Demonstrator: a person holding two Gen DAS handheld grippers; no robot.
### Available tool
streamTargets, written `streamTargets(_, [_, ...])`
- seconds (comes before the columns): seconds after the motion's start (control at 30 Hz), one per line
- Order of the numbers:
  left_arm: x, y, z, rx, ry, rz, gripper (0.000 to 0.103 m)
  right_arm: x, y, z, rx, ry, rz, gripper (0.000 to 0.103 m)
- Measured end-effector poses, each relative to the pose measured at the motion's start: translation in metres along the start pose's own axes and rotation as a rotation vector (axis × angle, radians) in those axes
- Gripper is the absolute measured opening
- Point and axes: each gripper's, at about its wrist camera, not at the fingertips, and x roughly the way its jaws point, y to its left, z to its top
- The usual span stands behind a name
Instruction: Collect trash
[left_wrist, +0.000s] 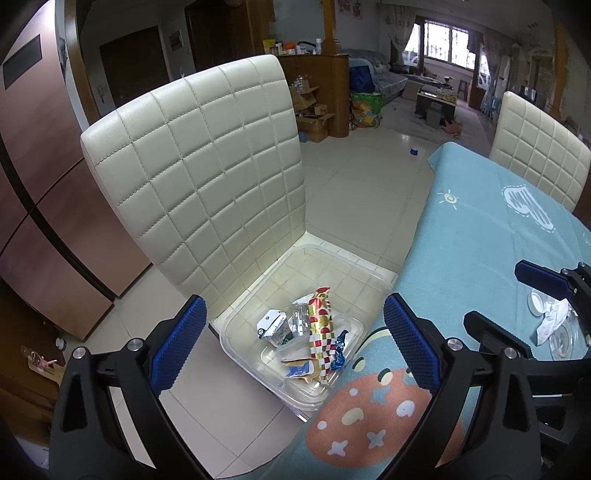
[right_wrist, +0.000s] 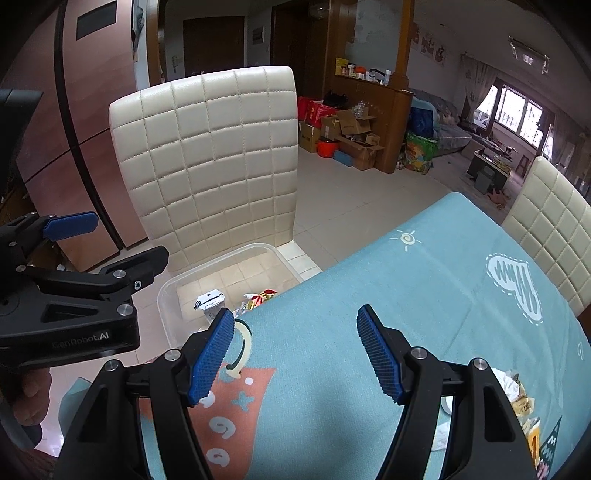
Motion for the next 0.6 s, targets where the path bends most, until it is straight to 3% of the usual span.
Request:
streamTargets(0.33, [-0.031, -0.024, -0.003, 0.063, -0.032, -0.084, 0.095, -0.043, -0.016, -0.022, 0.082, -0.011, -0.090, 0.067])
streamTargets(0.6, [-0.047, -0.074, -0.005, 0.153, -0.046, -0.204, 0.095, -0.085, -0.048, -0.053, 0.196, 0.005, -0.219, 0.067])
